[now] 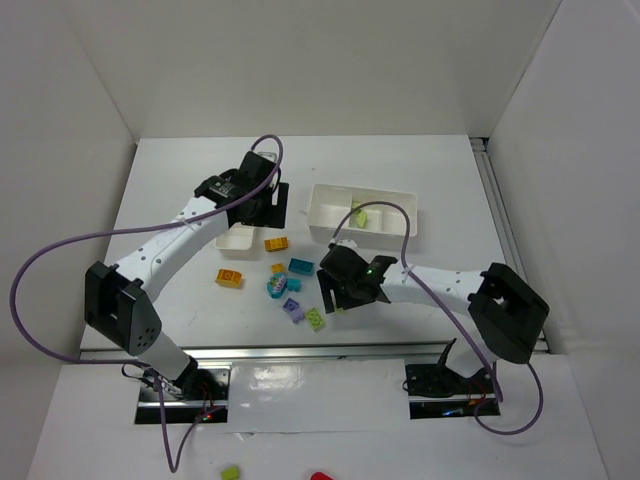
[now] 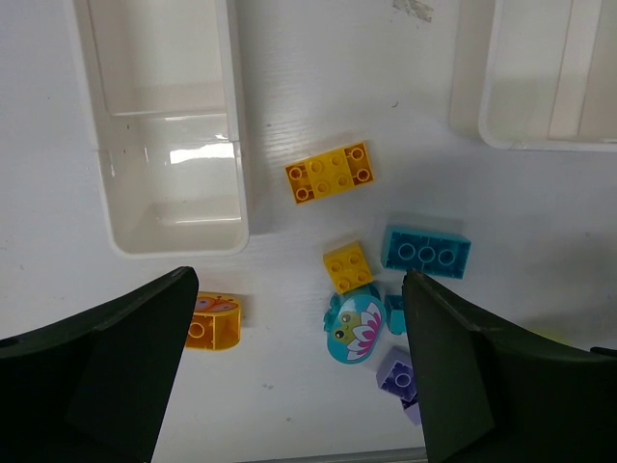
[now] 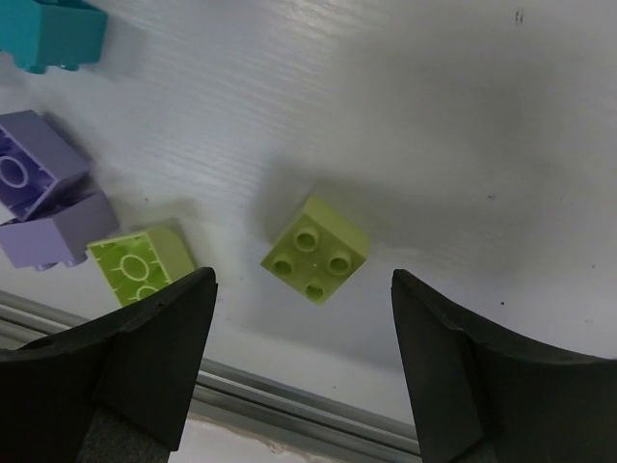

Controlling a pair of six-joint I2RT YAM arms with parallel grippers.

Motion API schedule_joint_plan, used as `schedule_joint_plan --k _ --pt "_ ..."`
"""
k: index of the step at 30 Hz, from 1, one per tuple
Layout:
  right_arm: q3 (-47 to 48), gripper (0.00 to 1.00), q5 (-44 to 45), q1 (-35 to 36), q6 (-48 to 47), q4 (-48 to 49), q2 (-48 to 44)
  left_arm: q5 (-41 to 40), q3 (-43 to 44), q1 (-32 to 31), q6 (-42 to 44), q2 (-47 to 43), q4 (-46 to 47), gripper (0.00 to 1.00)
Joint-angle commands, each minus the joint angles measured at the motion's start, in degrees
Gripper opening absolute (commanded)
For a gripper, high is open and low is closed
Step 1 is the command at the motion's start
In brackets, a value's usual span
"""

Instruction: Sort the legos into containers by color

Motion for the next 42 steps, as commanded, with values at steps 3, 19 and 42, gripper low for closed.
schedule_joint_plan --k 3,19,42 --pt "-1.0 0.75 1.5 0.3 2.4 1.8 2.5 -0.6 1.3 0.3 -1.0 0.2 0.0 0.96" --pt "7.2 0.37 11.0 -0.4 0.6 -4.8 0.8 -0.6 1.3 0.3 -1.0 0.7 -1.0 0.96" --pt "31.0 0.7 7.9 -24.6 -15.1 1.4 11.3 -0.6 0.5 0.3 -2.6 -0.5 -2.2 0.99"
